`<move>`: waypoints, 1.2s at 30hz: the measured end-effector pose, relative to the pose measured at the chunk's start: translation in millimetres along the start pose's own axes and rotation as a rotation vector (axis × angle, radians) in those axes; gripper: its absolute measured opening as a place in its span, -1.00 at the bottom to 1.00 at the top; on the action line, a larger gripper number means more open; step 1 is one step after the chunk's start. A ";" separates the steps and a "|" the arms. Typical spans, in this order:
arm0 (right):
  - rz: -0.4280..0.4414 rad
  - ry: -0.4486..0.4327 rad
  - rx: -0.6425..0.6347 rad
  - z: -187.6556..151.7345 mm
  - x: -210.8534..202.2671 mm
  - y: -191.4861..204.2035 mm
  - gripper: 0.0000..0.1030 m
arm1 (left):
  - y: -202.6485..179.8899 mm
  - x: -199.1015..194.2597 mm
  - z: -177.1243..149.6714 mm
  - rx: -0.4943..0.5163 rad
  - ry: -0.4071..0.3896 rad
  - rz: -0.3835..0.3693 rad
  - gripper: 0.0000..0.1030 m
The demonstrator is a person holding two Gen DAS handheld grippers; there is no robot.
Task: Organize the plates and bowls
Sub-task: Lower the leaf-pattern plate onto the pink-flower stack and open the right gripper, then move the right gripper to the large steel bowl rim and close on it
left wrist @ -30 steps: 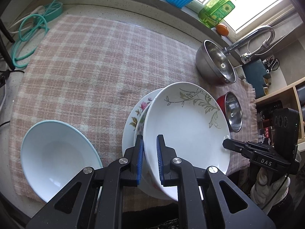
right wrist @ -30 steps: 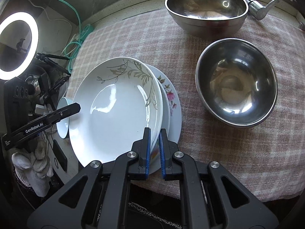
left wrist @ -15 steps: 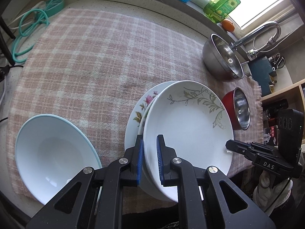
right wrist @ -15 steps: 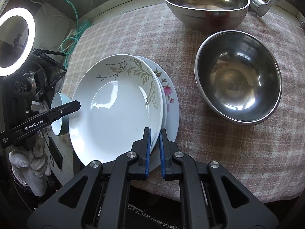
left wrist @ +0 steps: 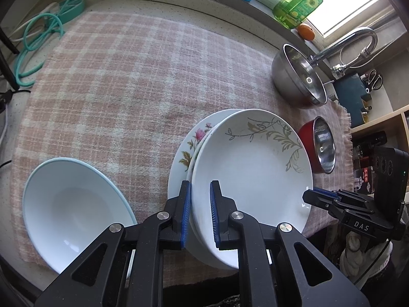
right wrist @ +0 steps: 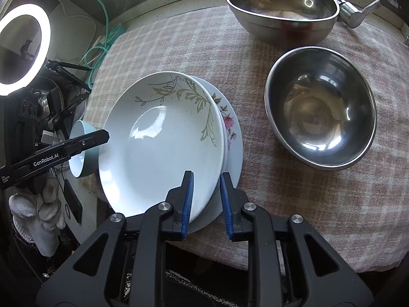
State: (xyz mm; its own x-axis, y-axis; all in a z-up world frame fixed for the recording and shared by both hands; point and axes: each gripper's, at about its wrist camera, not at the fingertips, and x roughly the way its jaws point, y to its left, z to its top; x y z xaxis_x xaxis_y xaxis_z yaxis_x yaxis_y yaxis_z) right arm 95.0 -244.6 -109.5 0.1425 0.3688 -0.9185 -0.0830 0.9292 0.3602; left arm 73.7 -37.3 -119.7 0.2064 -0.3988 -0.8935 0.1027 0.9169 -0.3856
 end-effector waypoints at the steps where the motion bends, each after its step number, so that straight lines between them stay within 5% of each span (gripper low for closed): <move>1: -0.004 -0.007 -0.008 0.4 -2.4 1.2 -0.36 | 0.1 -1.2 0.5 0.001 -0.004 0.001 -0.75; 3: -0.014 -0.027 -0.021 1.4 -8.4 3.4 0.00 | 0.5 -4.3 2.1 -0.005 -0.014 -0.001 -0.71; 6: -0.011 -0.052 -0.031 3.3 -17.4 5.7 0.15 | 0.4 -8.2 5.3 -0.014 -0.017 -0.013 -0.68; 8: 0.006 -0.062 -0.034 4.9 -22.9 6.5 0.32 | -1.1 -11.2 7.7 -0.017 -0.023 -0.025 -0.40; 15: 0.024 -0.134 -0.060 13.2 -51.4 10.6 0.71 | -18.8 -22.9 19.8 0.014 -0.067 -0.034 0.13; 27: -0.016 -0.295 0.100 52.0 -109.8 -52.8 0.83 | -55.0 -21.7 60.2 0.054 -0.097 -0.064 0.19; 36: -0.038 -0.333 0.239 87.3 -117.1 -111.1 0.83 | -83.7 -6.1 94.1 0.070 -0.106 -0.111 0.19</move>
State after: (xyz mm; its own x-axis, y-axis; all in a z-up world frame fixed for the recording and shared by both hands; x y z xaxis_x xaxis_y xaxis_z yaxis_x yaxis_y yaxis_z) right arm 173.7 -388.8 -27.7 0.4561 0.2858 -0.8428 0.1543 0.9073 0.3911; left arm 155.4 -112.7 -60.3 0.2915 -0.5003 -0.8153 0.1977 0.8655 -0.4603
